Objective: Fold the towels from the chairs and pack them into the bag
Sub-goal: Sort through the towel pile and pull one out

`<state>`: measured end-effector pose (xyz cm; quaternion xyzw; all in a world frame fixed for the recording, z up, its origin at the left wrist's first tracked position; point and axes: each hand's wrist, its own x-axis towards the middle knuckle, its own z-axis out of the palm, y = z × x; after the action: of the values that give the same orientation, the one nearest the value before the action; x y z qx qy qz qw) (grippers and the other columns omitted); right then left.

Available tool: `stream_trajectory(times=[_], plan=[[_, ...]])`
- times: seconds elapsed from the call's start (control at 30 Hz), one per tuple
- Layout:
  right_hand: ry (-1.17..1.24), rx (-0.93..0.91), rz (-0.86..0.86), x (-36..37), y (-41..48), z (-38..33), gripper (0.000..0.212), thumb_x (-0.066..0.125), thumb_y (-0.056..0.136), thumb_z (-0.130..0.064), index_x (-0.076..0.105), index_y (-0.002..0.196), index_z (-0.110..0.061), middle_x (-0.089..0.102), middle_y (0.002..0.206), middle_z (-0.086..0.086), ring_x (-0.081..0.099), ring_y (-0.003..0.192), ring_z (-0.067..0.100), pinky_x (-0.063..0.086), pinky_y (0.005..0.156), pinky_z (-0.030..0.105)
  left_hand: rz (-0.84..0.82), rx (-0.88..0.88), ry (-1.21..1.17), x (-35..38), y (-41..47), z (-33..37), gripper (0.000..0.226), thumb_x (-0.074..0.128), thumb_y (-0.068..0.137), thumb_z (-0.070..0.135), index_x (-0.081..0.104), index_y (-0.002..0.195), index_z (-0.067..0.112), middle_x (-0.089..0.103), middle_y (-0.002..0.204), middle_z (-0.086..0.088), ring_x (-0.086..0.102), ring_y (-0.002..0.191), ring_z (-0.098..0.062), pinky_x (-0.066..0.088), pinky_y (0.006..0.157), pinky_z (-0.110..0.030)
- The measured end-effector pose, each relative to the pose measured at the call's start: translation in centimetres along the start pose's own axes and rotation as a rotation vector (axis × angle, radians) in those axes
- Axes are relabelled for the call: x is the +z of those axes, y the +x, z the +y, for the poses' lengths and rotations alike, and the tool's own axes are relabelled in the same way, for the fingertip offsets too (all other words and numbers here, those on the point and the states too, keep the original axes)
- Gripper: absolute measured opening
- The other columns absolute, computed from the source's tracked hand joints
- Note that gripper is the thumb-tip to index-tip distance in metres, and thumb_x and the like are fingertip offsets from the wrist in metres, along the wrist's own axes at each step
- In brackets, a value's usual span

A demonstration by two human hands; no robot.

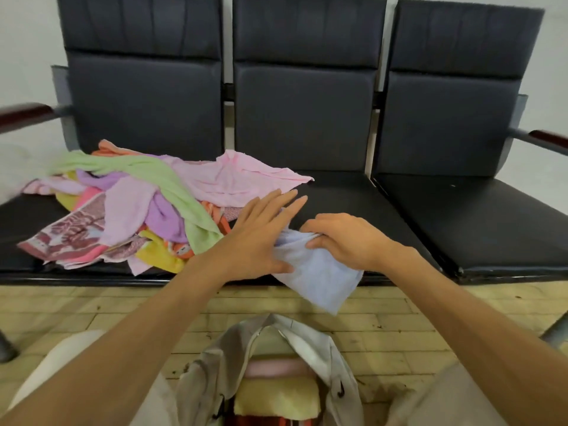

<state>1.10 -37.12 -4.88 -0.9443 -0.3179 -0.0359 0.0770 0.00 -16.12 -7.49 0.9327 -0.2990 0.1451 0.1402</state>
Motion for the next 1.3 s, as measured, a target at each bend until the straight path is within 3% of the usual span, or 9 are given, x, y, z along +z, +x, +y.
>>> stream_trajectory(times=[0.07, 0.13, 0.2, 0.4, 0.6, 0.73, 0.83, 1.1, 1.3], plan=[[0.038, -0.055, 0.000, -0.2, -0.7, -1.0, 0.020, 0.051, 0.099, -0.032, 0.061, 0.116, -0.027, 0.060, 0.108, -0.004, 0.055, 0.100, 0.015, 0.046, 0.077, 0.035, -0.041, -0.008, 0.032, 0.1, -0.3, 0.1, 0.087, 0.075, 0.075, 0.043, 0.028, 0.147, 0.030, 0.030, 0.149, 0.009, 0.019, 0.141, -0.014, 0.014, 0.115, -0.033], [0.048, -0.068, -0.033, -0.4, -1.2, -1.5, 0.022, 0.056, 0.096, -0.033, 0.062, 0.116, -0.027, 0.062, 0.110, -0.007, 0.055, 0.102, 0.012, 0.044, 0.079, 0.033, -0.120, -0.055, -0.033, 0.0, -0.5, 0.2, 0.039, 0.073, 0.078, 0.037, 0.057, 0.111, 0.025, 0.056, 0.109, 0.008, 0.050, 0.109, -0.019, 0.038, 0.090, -0.031], [0.075, -0.042, -0.087, -0.8, -1.6, -1.4, 0.020, 0.062, 0.092, -0.035, 0.064, 0.111, -0.028, 0.064, 0.106, -0.010, 0.056, 0.098, 0.010, 0.047, 0.081, 0.033, -0.216, -0.131, -0.097, -0.4, -0.8, 0.3, 0.019, 0.071, 0.082, 0.032, 0.053, 0.085, 0.025, 0.052, 0.084, 0.010, 0.052, 0.081, -0.015, 0.040, 0.067, -0.028], [0.168, 0.085, -0.130, -1.4, -3.0, 0.3, 0.032, 0.081, 0.075, -0.030, 0.069, 0.105, -0.024, 0.064, 0.100, -0.010, 0.057, 0.092, 0.008, 0.048, 0.080, 0.025, -0.244, -0.198, -0.337, -0.8, -2.3, 0.3, 0.016, 0.065, 0.089, 0.030, 0.050, 0.088, 0.025, 0.056, 0.075, 0.009, 0.051, 0.063, -0.003, 0.036, 0.054, -0.017], [0.231, 0.137, -0.077, -1.3, -4.3, 1.1, 0.015, 0.069, 0.078, -0.016, 0.059, 0.075, -0.027, 0.058, 0.075, -0.006, 0.051, 0.064, 0.007, 0.038, 0.056, 0.014, -0.091, -0.257, -0.521, -2.0, -3.4, 0.1, 0.021, 0.067, 0.088, 0.016, 0.049, 0.094, 0.025, 0.055, 0.091, 0.003, 0.051, 0.074, -0.003, 0.044, 0.060, -0.017], [0.470, 0.178, 0.082, -1.6, -4.0, 1.2, 0.014, 0.066, 0.084, -0.012, 0.056, 0.085, -0.023, 0.057, 0.080, -0.004, 0.052, 0.066, 0.007, 0.041, 0.059, 0.019, 0.037, -0.498, -0.923, -3.2, -3.5, 0.3, 0.028, 0.070, 0.082, 0.002, 0.060, 0.105, 0.016, 0.068, 0.101, -0.004, 0.065, 0.092, -0.015, 0.054, 0.070, -0.023], [0.656, 0.192, 0.172, -1.8, -3.9, 1.2, 0.017, 0.062, 0.089, -0.009, 0.057, 0.096, -0.024, 0.059, 0.092, -0.003, 0.057, 0.080, 0.008, 0.044, 0.068, 0.018, 0.013, -0.568, -1.161, -3.8, -3.6, 0.5, 0.021, 0.065, 0.084, -0.003, 0.067, 0.100, 0.010, 0.075, 0.093, 0.000, 0.071, 0.088, -0.014, 0.057, 0.067, -0.022], [0.973, 0.155, 0.170, -1.9, -4.4, 1.8, 0.029, 0.058, 0.095, -0.011, 0.058, 0.124, -0.014, 0.065, 0.116, 0.006, 0.063, 0.107, 0.019, 0.054, 0.089, 0.031, -0.008, -0.437, -1.022, -4.7, -4.4, 1.1, 0.027, 0.045, 0.100, 0.024, 0.052, 0.125, 0.033, 0.066, 0.112, 0.012, 0.065, 0.097, -0.002, 0.059, 0.070, -0.029], [1.154, 0.097, 0.159, -2.7, -5.0, 1.7, 0.035, 0.060, 0.090, -0.002, 0.061, 0.124, -0.008, 0.068, 0.119, 0.008, 0.066, 0.109, 0.022, 0.056, 0.086, 0.032, -0.006, -0.365, -1.131, -5.4, -4.5, 1.2, 0.035, 0.054, 0.094, 0.020, 0.055, 0.128, 0.030, 0.066, 0.120, 0.001, 0.065, 0.108, -0.020, 0.054, 0.085, -0.045]])
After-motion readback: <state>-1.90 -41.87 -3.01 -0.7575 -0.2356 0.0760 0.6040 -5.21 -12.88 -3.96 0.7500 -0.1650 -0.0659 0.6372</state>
